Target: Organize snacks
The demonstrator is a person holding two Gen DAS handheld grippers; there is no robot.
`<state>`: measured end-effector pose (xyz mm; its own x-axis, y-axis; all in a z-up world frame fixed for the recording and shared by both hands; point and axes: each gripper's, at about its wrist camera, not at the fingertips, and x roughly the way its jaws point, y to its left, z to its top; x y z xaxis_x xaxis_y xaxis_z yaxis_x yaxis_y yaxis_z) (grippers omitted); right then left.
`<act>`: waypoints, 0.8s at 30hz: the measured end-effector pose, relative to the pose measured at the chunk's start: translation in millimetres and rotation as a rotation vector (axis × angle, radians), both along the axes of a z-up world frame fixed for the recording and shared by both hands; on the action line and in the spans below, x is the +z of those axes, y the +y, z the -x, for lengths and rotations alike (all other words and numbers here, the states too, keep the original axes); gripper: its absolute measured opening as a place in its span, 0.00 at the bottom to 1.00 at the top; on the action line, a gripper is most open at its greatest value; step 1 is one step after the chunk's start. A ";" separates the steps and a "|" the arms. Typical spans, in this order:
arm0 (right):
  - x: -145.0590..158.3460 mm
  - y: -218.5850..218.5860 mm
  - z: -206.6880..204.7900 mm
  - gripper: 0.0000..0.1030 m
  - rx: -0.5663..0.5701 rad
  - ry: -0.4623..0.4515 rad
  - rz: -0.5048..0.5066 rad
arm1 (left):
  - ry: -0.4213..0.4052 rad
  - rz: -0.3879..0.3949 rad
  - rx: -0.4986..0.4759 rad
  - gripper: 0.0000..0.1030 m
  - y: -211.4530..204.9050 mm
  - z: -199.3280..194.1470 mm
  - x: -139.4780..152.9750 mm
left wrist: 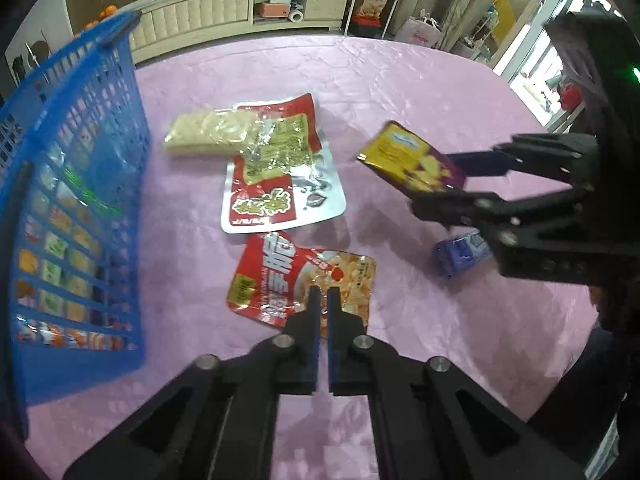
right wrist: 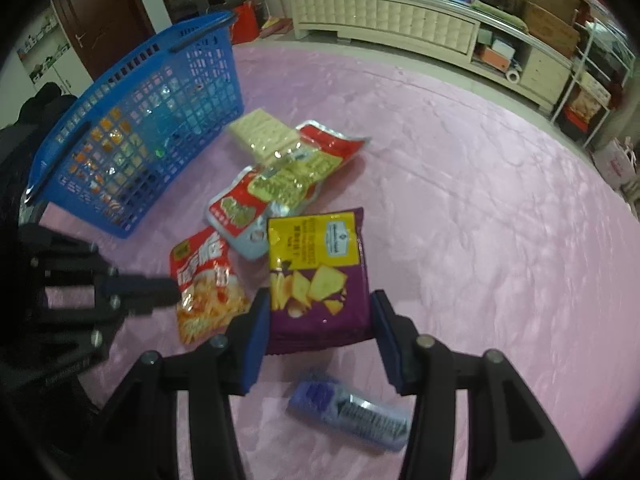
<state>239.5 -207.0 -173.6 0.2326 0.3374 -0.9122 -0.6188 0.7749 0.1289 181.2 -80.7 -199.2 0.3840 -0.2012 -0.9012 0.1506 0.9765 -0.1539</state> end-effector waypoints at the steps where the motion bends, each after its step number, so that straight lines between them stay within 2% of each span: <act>1: -0.6 -2.6 -0.6 0.52 -0.006 0.001 0.000 | 0.005 -0.002 -0.003 0.10 0.5 -1.5 -0.7; 3: 0.1 -6.8 5.9 0.52 -0.022 0.010 -0.007 | 0.006 -0.014 -0.008 0.55 1.1 -0.6 0.2; 4: 0.3 -9.3 8.2 0.52 -0.025 0.012 -0.016 | 0.000 -0.030 -0.011 0.61 1.5 -0.8 2.6; 7: 1.1 -14.8 16.5 0.52 -0.031 0.012 -0.030 | -0.008 -0.066 -0.029 0.67 -2.0 -4.6 8.2; 9: 1.1 -16.3 23.1 0.52 -0.029 0.007 -0.028 | -0.003 -0.081 -0.057 0.75 -5.5 -8.6 6.4; 15: -4.3 -28.2 25.7 0.52 -0.048 0.024 -0.057 | 0.021 -0.214 -0.178 0.75 -26.2 -26.9 -9.6; 19: -6.3 -31.4 24.9 0.52 -0.051 0.029 -0.072 | 0.075 -0.242 -0.247 0.76 -35.6 -40.0 -26.8; 24: -11.4 -35.9 21.2 0.52 -0.063 0.042 -0.094 | 0.083 -0.184 -0.264 0.81 -36.0 -52.2 -33.4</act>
